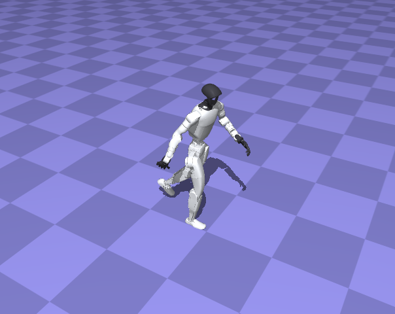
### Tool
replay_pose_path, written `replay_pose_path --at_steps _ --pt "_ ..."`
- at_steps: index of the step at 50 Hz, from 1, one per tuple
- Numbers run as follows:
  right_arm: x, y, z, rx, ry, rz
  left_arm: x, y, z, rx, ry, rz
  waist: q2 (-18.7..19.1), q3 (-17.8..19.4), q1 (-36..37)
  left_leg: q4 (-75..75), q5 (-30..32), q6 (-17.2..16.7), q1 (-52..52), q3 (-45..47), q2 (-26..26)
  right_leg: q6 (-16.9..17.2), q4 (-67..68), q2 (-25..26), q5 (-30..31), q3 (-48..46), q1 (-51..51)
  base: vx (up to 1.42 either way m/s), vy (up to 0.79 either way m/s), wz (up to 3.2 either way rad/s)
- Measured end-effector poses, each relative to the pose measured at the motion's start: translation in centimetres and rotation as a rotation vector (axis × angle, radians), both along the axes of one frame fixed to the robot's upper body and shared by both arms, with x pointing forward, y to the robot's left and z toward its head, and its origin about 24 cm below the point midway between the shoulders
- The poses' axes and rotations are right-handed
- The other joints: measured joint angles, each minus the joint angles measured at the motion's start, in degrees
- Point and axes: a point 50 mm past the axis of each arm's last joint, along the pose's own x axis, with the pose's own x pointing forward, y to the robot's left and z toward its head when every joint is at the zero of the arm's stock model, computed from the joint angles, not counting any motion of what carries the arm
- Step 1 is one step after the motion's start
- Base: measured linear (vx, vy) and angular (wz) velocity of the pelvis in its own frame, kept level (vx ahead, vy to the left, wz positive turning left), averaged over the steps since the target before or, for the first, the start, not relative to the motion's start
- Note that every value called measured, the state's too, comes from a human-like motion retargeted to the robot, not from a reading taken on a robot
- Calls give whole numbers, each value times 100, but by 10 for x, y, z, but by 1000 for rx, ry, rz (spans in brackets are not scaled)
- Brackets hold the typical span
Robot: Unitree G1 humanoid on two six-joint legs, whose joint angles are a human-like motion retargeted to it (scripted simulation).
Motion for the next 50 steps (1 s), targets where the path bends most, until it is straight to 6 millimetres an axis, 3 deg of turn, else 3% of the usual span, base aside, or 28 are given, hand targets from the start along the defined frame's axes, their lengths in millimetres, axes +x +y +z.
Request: replay_pose_path --at_steps 2,4,6,8,10,11,12,14,16,18,20,22,25,27,29,32,34,36,38,40,42,45,47,50 --pt "30 2 -4 -41 -105 121 -3 0 11 -22 -18 -35 163 80 244 1333 126 14 -442 -12 125 -155 936 129 -735 142 -21 117 -13 -88" --pt "76 7 -8 -266 -406 244 -15 15 2 -52 -11 63 263 -8 534 2680 -259 88 -1210 43 179 -199 1378 169 -1125 240 -25 115 -8 -76" --pt "125 23 -2 -594 -838 204 -39 39 -26 -57 48 252 184 -232 921 3564 -960 295 -1994 222 145 -161 1341 110 -1210 374 126 116 -9 -75" --pt "164 50 11 -710 -1130 -57 -73 64 -67 -6 218 394 -95 -481 1389 3896 -1551 603 -2681 571 60 -62 1006 -55 -1019 573 416 117 -8 -79" --pt "193 84 19 -540 -1239 -400 -116 89 -110 68 485 466 -512 -724 1905 3709 -1947 866 -3312 1014 -72 90 602 -304 -557 786 686 118 -1 -80" --pt "205 102 21 -372 -1229 -525 -140 101 -131 93 637 502 -732 -810 2149 3354 -2015 903 -3568 1223 -153 154 374 -435 -216 860 831 119 5 -76" --pt "216 119 25 -201 -1216 -612 -166 114 -149 108 783 552 -942 -876 2387 2934 -2049 905 -3786 1428 -227 220 150 -558 140 929 985 120 10 -74" --pt "235 147 35 94 -1188 -593 -219 137 -175 95 1012 734 -1268 -874 2820 1715 -1996 742 -3973 1800 -335 344 -296 -738 909 1033 1391 121 15 -76" --pt "254 164 50 257 -1212 -421 -264 156 -183 30 1109 1020 -1360 -664 3187 197 -2032 453 -3823 2050 -372 436 -711 -779 1569 1096 2003 124 20 -81" --pt "271 171 66 313 -1264 -277 -298 168 -182 -80 1081 1347 -1134 -195 3444 -1155 -1881 46 -3404 1949 -309 452 -954 -631 2017 1181 2879 127 25 -61" --pt "281 166 76 302 -1306 -300 -320 175 -179 -217 1002 1632 -779 355 3510 -1422 -1470 -162 -3052 1429 -224 352 -813 -415 2283 1338 3697 127 27 8" --pt "282 152 77 225 -1337 -514 -326 180 -177 -324 941 1828 -605 792 3454 -290 -2059 64 -2887 1063 -211 362 225 -355 2139 1286 3887 126 26 62" --pt "268 130 66 -11 -1345 -853 -299 184 -176 -357 900 1958 -676 1013 3483 1091 -3196 379 -2858 1047 -218 151 3297 -645 844 1035 2582 119 20 24" --pt "246 120 45 -222 -1279 -851 -268 177 -179 -355 894 1880 -854 788 3285 1003 -3306 497 -2821 1109 -345 -179 4631 -751 135 1154 1274 112 17 10" --pt "216 110 20 -398 -1167 -689 -233 160 -185 -366 899 1655 -821 462 2791 510 -3088 439 -2613 1005 -365 -367 4953 -541 -223 1130 249 113 15 55" --pt "159 87 -12 -543 -931 -417 -179 120 -187 -318 864 1173 -376 87 1764 -253 -2363 176 -2090 601 -146 -340 3886 -145 -282 532 -509 119 5 111" --pt "120 66 -23 -611 -754 -349 -136 93 -172 -249 760 861 -75 24 1146 -593 -1720 6 -1715 332 -13 -168 2430 -36 -55 16 -593 126 -7 124" --pt "92 44 -24 -666 -606 -354 -89 70 -140 -222 595 600 48 119 662 -793 -1128 -140 -1291 99 -34 31 757 -69 206 -396 -489 129 -16 108" --pt "76 27 -21 -663 -500 -371 -49 49 -94 -248 411 380 3 359 332 -879 -723 -258 -727 -108 -160 250 -574 -207 560 -730 -339 131 -21 67" --pt "71 16 -17 -541 -415 -360 -24 32 -41 -320 238 196 -77 704 223 -775 -466 -258 -128 -251 -243 309 -991 -279 936 -802 -203 130 -23 -13" --pt "80 8 -12 -418 -402 -285 -15 23 14 -430 56 87 46 1045 413 -78 -279 -188 96 -177 -121 -76 -204 -107 437 -503 -139 126 -20 -105" --pt "108 0 -3 -431 -514 -132 -29 23 75 -570 -208 22 297 1237 868 1856 -447 -51 -319 199 191 -338 1633 29 -832 -230 -233 127 -10 -101" --pt "138 -1 6 -580 -694 -102 -47 36 82 -621 -288 63 335 1063 1176 3091 -1137 245 -1022 521 426 -212 2080 -77 -1193 -240 -140 125 -2 -34" --pt "181 16 18 -734 -953 -247 -73 63 49 -553 -171 208 184 564 1857 3981 -1863 733 -2245 880 543 -43 1828 -200 -1031 -136 204 123 -3 -32"
